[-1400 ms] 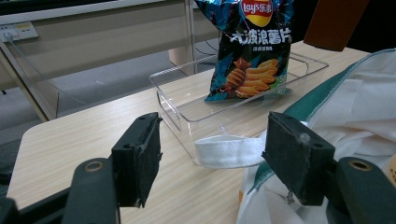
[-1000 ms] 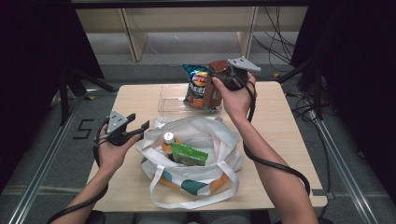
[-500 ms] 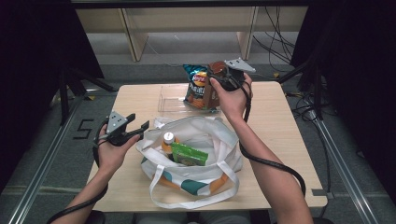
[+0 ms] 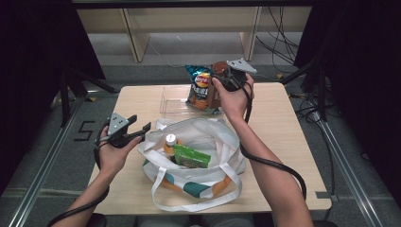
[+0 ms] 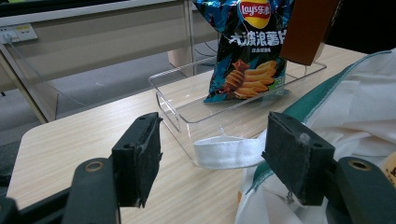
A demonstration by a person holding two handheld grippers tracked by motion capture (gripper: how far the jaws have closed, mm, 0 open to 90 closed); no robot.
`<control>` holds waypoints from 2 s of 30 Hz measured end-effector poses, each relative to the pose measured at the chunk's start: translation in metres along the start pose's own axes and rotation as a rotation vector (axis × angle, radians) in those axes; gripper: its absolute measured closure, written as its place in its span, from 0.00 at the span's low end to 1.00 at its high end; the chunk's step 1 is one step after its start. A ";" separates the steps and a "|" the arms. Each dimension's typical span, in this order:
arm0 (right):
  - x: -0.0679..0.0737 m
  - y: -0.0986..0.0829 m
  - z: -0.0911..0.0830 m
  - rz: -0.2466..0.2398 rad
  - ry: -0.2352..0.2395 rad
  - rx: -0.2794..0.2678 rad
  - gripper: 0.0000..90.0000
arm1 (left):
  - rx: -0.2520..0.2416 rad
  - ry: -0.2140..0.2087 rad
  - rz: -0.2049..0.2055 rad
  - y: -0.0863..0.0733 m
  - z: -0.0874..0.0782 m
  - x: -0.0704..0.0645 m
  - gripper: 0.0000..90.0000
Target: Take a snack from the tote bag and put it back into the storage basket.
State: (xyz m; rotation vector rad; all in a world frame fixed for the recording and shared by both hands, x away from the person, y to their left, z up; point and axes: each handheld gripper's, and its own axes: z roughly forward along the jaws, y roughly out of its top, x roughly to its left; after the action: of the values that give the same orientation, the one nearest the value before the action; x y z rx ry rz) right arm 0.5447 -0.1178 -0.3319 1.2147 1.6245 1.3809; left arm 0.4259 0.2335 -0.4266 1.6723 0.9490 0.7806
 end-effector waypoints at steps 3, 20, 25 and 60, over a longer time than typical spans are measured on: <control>0.001 0.000 0.001 0.004 0.003 0.003 0.44 | -0.001 -0.001 0.001 0.000 0.000 0.000 0.39; 0.004 -0.006 0.008 -0.008 -0.036 0.012 0.44 | 0.000 0.002 0.000 -0.001 -0.001 0.001 0.39; 0.003 -0.007 0.011 -0.031 -0.038 0.005 0.44 | -0.001 0.002 -0.001 -0.001 0.000 0.002 0.39; 0.006 -0.023 0.025 -0.012 -0.079 0.049 0.43 | -0.001 0.006 -0.004 -0.001 -0.002 0.003 0.39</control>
State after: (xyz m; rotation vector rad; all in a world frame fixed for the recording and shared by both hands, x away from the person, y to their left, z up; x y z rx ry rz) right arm 0.5605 -0.1040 -0.3597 1.2695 1.6164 1.2762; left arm 0.4258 0.2368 -0.4269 1.6682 0.9558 0.7843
